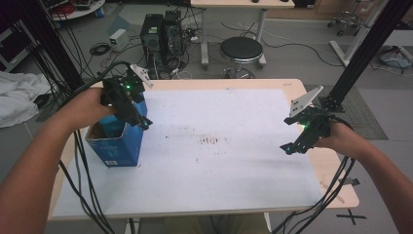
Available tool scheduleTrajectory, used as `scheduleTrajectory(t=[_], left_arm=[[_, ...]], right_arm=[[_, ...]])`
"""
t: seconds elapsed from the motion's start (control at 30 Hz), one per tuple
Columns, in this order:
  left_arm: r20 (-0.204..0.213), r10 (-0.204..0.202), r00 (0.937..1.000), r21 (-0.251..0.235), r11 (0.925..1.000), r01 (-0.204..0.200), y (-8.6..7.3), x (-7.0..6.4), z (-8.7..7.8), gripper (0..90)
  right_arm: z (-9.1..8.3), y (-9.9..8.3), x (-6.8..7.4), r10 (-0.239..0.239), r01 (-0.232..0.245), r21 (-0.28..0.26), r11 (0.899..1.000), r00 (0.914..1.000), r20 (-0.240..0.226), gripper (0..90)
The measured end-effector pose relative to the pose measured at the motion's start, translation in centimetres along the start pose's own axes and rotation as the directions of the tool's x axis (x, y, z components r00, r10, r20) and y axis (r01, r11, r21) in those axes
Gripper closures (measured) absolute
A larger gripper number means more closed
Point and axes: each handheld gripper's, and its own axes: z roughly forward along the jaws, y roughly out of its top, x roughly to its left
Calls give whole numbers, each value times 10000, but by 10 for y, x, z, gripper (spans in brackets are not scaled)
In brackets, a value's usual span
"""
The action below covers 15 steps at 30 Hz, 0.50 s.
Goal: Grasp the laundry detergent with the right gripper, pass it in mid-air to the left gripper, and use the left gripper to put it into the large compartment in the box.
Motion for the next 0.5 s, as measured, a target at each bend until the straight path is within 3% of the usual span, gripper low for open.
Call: scheduleTrajectory(t=[0.1,0.17,0.4,0.5], left_arm=[[68,291,9996,120,9995,-292,6,-4,7,122],[-47,314,9995,262,9992,-312,11,-7,14,52],[-28,594,9982,522,9969,-592,22,-17,30,52],[-57,525,9986,538,9972,-521,27,-21,37,53]], right_arm=[[0,0,1,6,-6,-11,10000,10000,3,10],[-1,0,1,31,-31,-29,10000,10000,30,10],[-1,0,1,110,-109,-105,9999,9999,89,10],[-1,0,1,106,-105,-89,9999,9999,104,10]])
